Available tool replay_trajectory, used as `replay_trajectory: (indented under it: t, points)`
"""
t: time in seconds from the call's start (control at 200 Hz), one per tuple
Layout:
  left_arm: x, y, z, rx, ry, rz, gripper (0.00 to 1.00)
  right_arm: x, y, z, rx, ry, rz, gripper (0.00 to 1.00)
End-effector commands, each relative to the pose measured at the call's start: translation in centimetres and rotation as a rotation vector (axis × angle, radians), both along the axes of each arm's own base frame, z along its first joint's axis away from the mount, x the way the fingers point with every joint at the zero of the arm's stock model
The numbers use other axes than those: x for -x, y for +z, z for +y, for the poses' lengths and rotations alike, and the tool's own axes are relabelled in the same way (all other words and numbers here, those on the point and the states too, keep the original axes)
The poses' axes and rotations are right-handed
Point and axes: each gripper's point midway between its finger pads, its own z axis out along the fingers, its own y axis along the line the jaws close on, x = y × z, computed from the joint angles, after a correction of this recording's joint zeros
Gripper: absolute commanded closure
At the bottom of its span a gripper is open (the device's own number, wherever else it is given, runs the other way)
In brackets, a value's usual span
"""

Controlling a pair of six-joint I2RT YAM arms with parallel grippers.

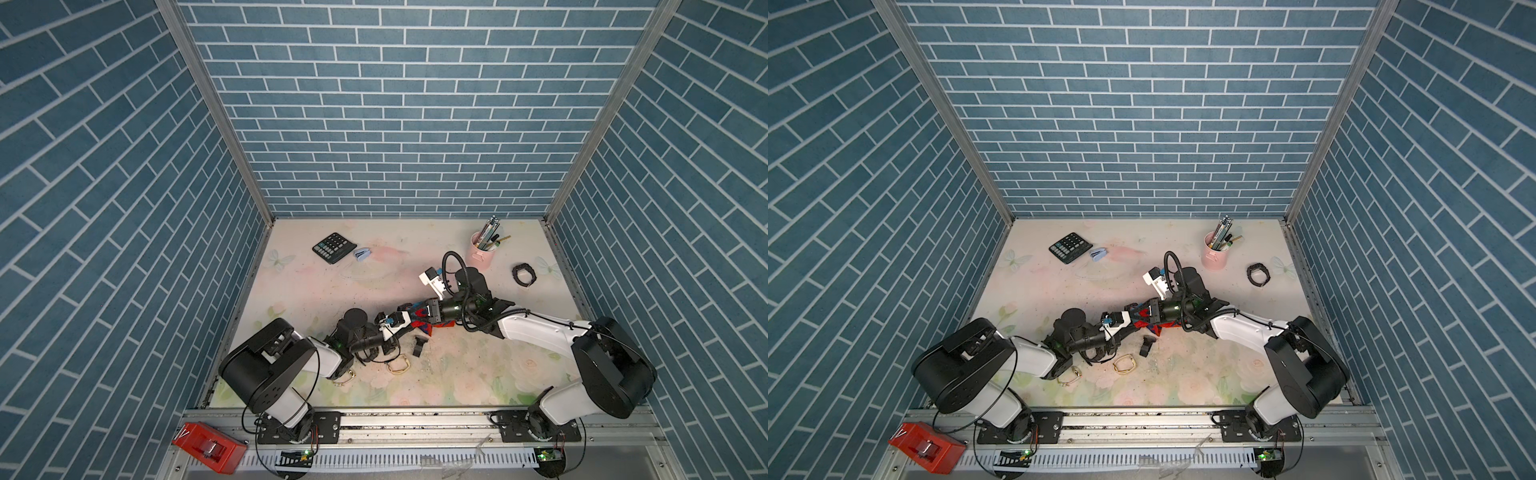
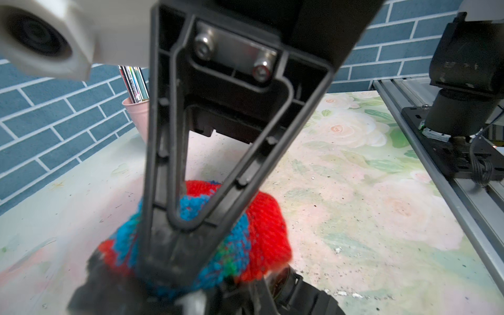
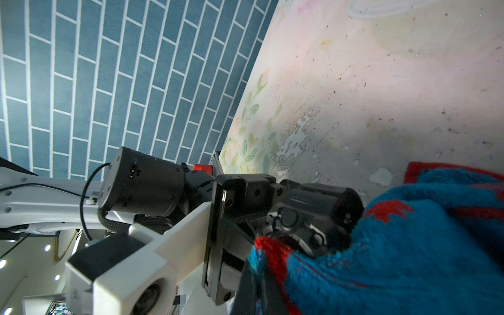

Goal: Wipe the watch dial
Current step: Wipe the dirt from the watch dial.

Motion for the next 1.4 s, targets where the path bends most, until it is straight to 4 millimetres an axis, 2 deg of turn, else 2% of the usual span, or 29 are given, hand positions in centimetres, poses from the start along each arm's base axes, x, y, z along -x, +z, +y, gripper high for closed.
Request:
replay_trajectory:
  t: [0.0, 0.165, 0.48, 0.665, 0.9, 1.11, 1.3, 1.39]
  points:
    - [-1.0, 6.8, -0.5, 0.159, 0.012, -0.213, 1.00, 3.5, -5.2, -2.7, 0.192, 0.040, 0.140, 1.00]
    - [-1.0, 7.0, -0.5, 0.163, 0.010, -0.220, 1.00, 2.0, -6.1, -4.3, 0.251, -0.056, 0.125, 1.00]
    - [-0.8, 7.1, -0.3, 0.162, 0.007, -0.230, 1.00, 0.8, -4.8, -4.9, 0.252, -0.091, 0.082, 1.00]
    - [-0.8, 6.9, -0.5, 0.158, 0.000, -0.230, 1.00, 1.0, -3.1, -4.0, 0.182, -0.048, 0.077, 1.00]
    - [-1.0, 6.5, -0.9, 0.149, -0.014, -0.224, 1.00, 1.5, -0.2, -1.3, 0.011, 0.054, 0.100, 1.00]
    - [-0.9, 6.5, -1.2, 0.150, -0.029, -0.217, 1.00, 0.0, 0.1, 0.6, 0.006, 0.031, 0.066, 1.00]
    - [-1.0, 6.4, -1.2, 0.149, -0.023, -0.215, 1.00, -2.3, -0.7, 0.5, 0.077, -0.082, 0.004, 1.00]
    - [-1.1, 6.6, -1.2, 0.154, -0.023, -0.217, 1.00, -3.1, -2.2, -0.7, 0.163, -0.155, -0.024, 1.00]
